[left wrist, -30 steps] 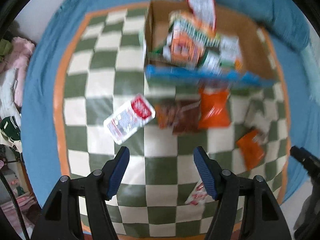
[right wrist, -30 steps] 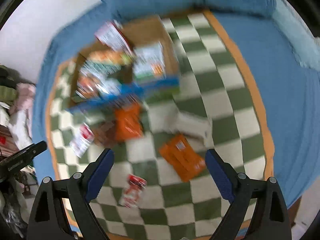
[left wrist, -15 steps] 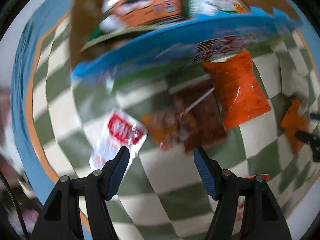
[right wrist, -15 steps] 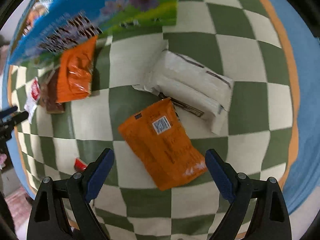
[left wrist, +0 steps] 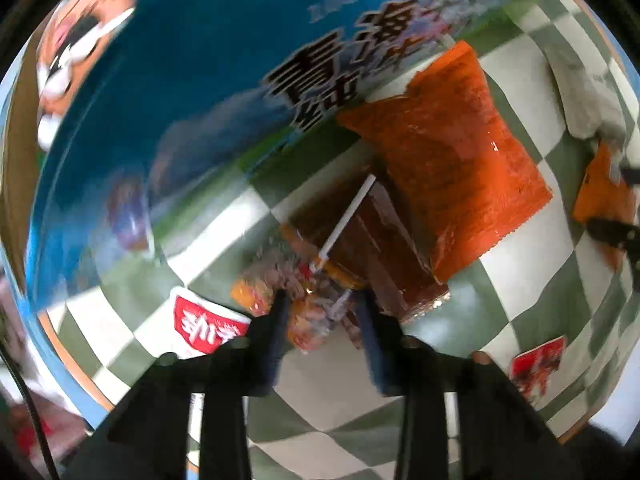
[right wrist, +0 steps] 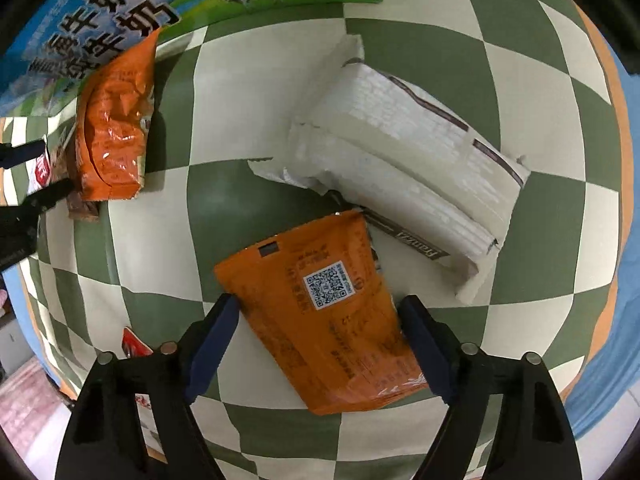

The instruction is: Organize snacks

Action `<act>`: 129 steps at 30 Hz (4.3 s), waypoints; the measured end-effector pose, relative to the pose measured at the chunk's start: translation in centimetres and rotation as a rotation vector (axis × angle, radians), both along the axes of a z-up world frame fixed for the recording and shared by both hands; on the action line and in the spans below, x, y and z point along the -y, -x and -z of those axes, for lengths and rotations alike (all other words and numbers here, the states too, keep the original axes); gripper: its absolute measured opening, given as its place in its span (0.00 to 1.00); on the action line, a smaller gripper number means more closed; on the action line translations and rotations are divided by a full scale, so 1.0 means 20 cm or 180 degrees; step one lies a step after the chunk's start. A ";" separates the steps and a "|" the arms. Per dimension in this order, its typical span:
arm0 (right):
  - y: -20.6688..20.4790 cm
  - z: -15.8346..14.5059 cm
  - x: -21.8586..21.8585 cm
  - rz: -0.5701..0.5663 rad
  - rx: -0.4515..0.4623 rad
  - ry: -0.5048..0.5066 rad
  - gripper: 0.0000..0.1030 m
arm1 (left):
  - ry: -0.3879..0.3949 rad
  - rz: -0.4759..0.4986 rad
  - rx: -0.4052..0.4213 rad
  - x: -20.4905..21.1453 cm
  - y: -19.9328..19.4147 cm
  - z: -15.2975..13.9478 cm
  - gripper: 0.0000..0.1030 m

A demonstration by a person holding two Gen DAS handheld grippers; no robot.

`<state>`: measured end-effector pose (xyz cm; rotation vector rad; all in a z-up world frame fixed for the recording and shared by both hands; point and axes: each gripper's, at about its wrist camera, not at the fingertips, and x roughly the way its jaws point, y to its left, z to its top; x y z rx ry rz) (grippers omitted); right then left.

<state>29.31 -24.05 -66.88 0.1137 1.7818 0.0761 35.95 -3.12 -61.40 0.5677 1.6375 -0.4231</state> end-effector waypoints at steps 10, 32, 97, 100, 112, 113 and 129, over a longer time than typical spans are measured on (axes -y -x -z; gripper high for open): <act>0.14 -0.10 0.01 0.0351 0.0218 -0.0189 0.39 | 0.0584 -0.1448 -0.0538 -0.28 0.16 0.04 0.10; 0.23 -0.55 -0.06 0.1134 0.0622 -0.1058 0.34 | 0.1572 -0.2318 -0.0514 -0.73 0.26 -0.56 0.09; -0.06 -0.40 -0.45 0.0669 0.0560 -0.0927 0.34 | 0.0890 -0.1262 -0.0866 -1.26 -0.17 0.13 0.61; -0.06 -0.40 -0.44 0.0684 0.0543 -0.0934 0.34 | 0.1022 -0.1195 -0.0946 -1.22 -0.15 0.13 0.61; -0.02 -0.31 -0.37 0.0739 0.0433 -0.0839 0.34 | 0.0288 -0.1114 -0.0469 -1.08 -0.27 -0.03 0.71; -0.02 -0.31 -0.37 0.0743 0.0425 -0.0834 0.34 | 0.0143 -0.1011 -0.0370 -1.06 -0.27 -0.03 0.71; -0.02 -0.34 -0.36 0.0756 0.0529 -0.0772 0.34 | -0.0101 -0.1048 -0.0043 -0.85 -0.12 -0.05 0.47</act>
